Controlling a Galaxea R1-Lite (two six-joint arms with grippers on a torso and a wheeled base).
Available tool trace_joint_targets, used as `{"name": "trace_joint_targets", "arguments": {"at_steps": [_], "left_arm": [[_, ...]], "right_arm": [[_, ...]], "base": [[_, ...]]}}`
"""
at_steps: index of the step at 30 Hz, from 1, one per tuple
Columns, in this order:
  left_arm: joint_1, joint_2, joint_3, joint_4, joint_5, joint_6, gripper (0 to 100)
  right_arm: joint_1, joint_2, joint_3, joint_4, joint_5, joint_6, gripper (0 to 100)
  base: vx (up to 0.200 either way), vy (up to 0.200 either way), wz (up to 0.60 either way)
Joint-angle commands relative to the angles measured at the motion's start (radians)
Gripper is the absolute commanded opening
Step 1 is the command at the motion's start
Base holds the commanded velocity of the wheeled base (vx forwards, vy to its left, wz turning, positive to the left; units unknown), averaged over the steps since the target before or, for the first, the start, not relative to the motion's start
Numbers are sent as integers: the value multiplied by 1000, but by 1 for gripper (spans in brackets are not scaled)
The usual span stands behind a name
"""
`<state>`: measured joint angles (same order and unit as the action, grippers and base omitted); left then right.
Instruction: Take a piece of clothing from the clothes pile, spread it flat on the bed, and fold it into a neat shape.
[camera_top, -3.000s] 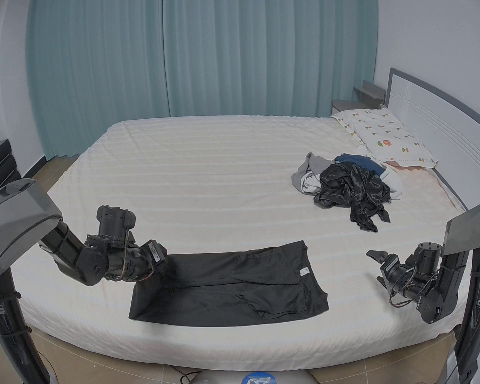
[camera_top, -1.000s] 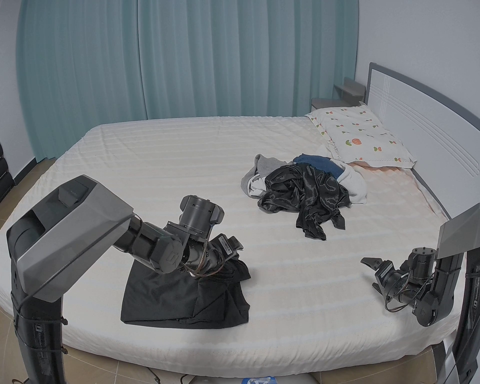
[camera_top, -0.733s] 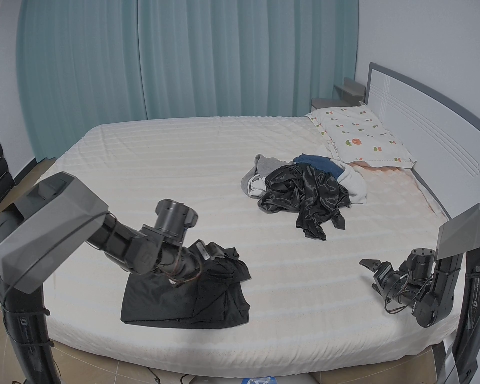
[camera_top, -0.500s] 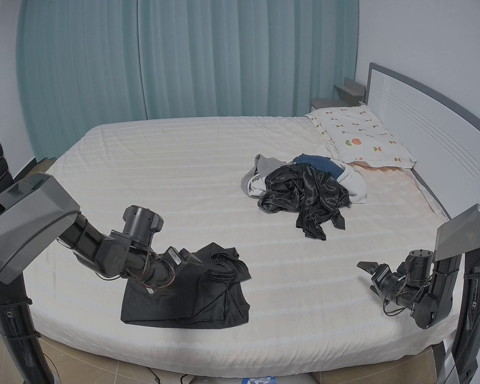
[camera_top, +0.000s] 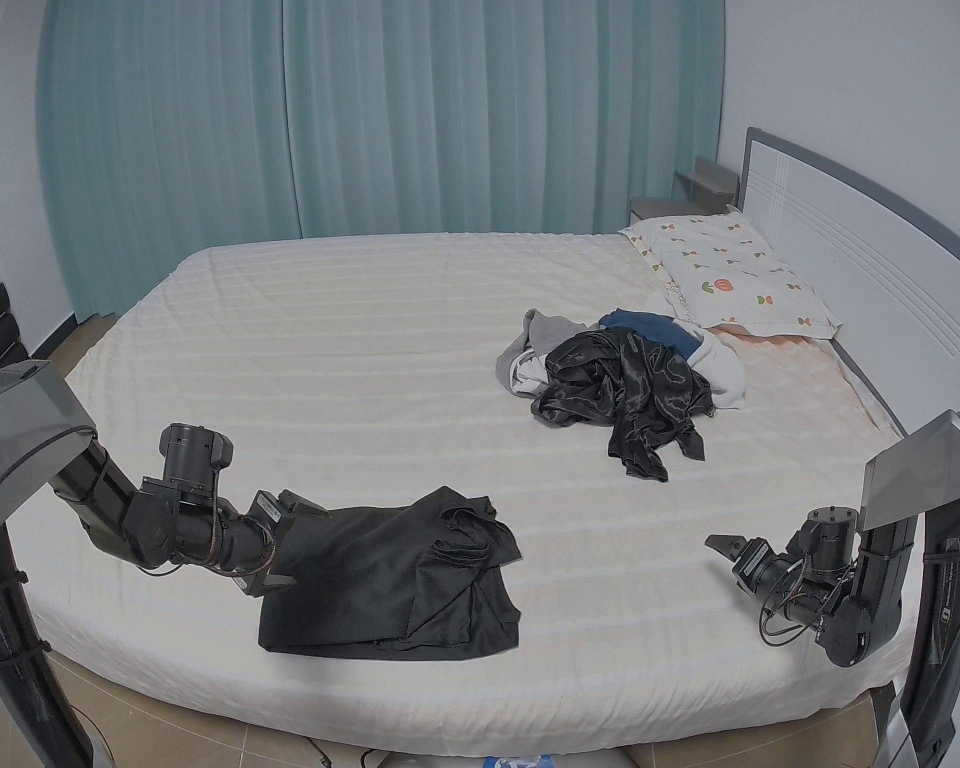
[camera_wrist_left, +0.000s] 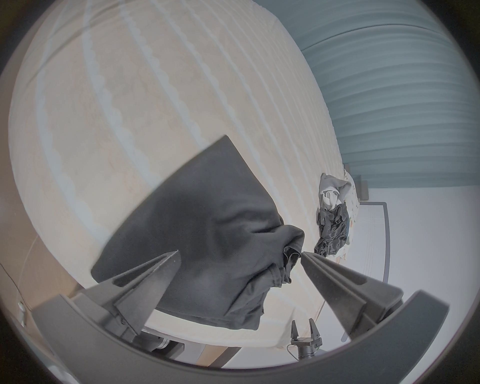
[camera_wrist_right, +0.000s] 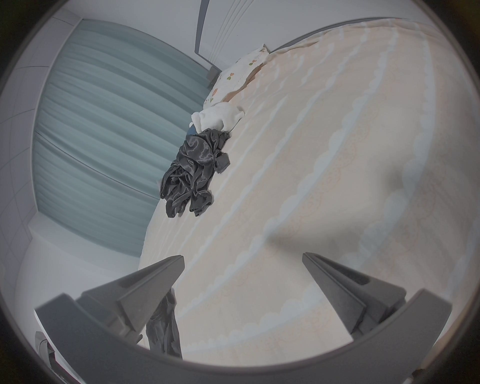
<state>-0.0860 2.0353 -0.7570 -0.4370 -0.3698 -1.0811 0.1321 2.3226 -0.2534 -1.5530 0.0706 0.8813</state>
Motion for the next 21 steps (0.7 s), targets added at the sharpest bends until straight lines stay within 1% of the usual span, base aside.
{"name": "trace_joint_targets", "arguments": {"at_steps": [1, 5, 6, 10, 14, 17, 18, 20, 21], "left_arm": [[11, -7, 15, 3, -3, 15, 100], [18, -9, 15, 3, -5, 16, 100], [26, -7, 15, 3, -5, 24, 100], [26, -3, 30, 3, -6, 55, 100], [25, -3, 41, 1, -6, 76, 100], [23, -1, 44, 0, -6, 81, 100], [20, -1, 45, 0, -6, 81, 100], [18, -1, 45, 1, -6, 81, 100], [18, 0, 45, 1, -6, 81, 100]], "right_arm": [[49, -19, 10, -9, -18, -5, 100], [76, -48, 8, -9, -17, -5, 100], [115, -72, 10, -4, -25, -7, 100], [181, -77, 3, 8, -80, -33, 100], [221, -72, -12, 21, -89, -61, 100], [253, -83, -43, 70, -95, -94, 100], [265, -91, -60, 110, -107, -116, 100], [285, -94, -98, 154, -134, -133, 100], [288, -94, -104, 160, -137, -133, 100]], "base": [[0, 200, 0], [0, 200, 0], [0, 200, 0], [0, 200, 0], [0, 200, 0], [0, 0, 0], [0, 0, 0], [0, 0, 0], [-200, 0, 0]]}}
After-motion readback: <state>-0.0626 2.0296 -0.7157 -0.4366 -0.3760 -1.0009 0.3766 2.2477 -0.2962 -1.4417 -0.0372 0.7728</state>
